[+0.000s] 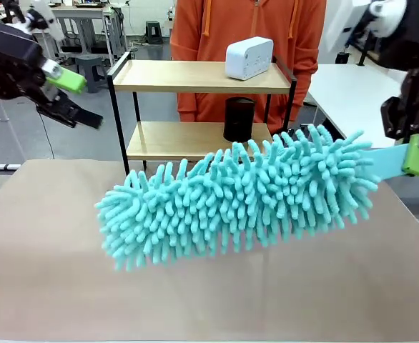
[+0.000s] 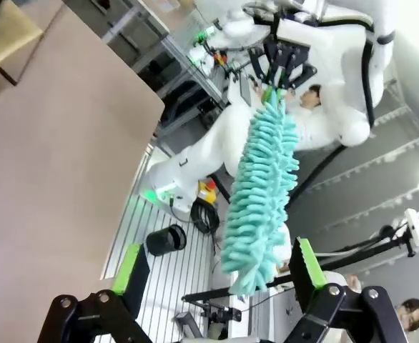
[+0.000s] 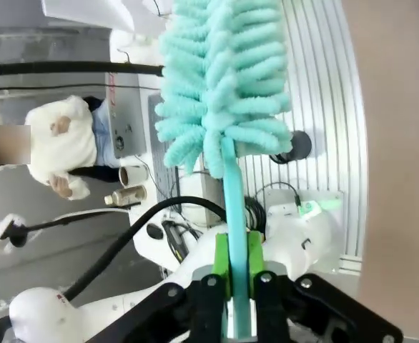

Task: Clean the shelf.
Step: Hand the Duster back to the human.

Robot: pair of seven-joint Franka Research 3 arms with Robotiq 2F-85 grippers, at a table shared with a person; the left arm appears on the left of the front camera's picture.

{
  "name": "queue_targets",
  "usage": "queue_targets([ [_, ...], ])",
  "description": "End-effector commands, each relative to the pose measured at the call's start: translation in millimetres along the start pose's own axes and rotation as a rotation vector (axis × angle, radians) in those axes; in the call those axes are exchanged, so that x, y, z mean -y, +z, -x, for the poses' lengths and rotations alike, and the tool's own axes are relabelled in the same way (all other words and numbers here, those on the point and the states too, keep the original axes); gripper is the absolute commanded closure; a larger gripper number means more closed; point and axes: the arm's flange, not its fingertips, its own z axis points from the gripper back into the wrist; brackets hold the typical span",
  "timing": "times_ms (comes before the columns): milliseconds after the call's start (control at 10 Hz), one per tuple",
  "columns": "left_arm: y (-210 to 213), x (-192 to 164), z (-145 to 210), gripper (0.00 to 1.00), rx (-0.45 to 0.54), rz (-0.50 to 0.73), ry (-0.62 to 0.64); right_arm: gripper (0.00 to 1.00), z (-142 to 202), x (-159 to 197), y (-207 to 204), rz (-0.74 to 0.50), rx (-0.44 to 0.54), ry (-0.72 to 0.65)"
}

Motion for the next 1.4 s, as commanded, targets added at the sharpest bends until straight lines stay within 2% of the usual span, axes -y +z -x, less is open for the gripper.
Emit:
queue_targets([
  [0, -32.0, 0.6, -14.0, 0.0, -0.115, 0.002, -0.063, 0.88, -4.1, 7.8, 12.8, 0.012, -0.026, 0.007],
  [100, -55.8, 0.5, -15.4, 0.0, -0.175, 0.026, -0.086, 0.88, -5.1, 12.1, 12.5, -0.001, -0.019, 0.006],
  [300, -100.0, -5.8, -12.3, 0.0, -0.238, -0.02, -0.117, 0.88, -3.0, 15.9, 13.5, -0.036, 0.05, 0.019],
  [600, -124.9, -10.7, -11.0, 0.0, -0.259, -0.029, -0.127, 0.88, 1.6, 19.7, 13.5, -0.066, 0.115, 0.032],
  [900, -124.0, 1.9, -6.6, 0.0, -0.233, 0.06, -0.163, 0.88, 5.6, 28.8, 12.8, -0.087, 0.137, 0.016],
  [1100, -115.8, -0.3, -10.1, 0.0, -0.195, 0.045, -0.157, 0.88, 7.3, 30.3, 10.7, -0.109, 0.116, 0.025],
  [1300, -110.2, -8.3, -17.4, 0.0, -0.172, 0.101, -0.082, 0.88, 8.9, 30.8, 8.1, -0.094, 0.079, 0.007],
])
